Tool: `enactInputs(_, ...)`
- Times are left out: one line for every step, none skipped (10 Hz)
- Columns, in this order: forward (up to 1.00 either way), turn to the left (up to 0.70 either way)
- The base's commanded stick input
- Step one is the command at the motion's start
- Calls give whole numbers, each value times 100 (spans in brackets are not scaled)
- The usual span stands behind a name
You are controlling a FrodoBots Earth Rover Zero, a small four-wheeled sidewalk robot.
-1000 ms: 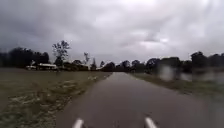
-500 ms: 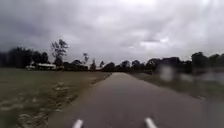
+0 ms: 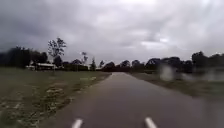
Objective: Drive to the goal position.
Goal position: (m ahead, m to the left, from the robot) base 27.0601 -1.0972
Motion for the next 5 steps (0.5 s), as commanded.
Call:
enactInputs(84, 3)
enactInputs(84, 3)
enactInputs(84, 3)
enactInputs(84, 3)
enactInputs(84, 3)
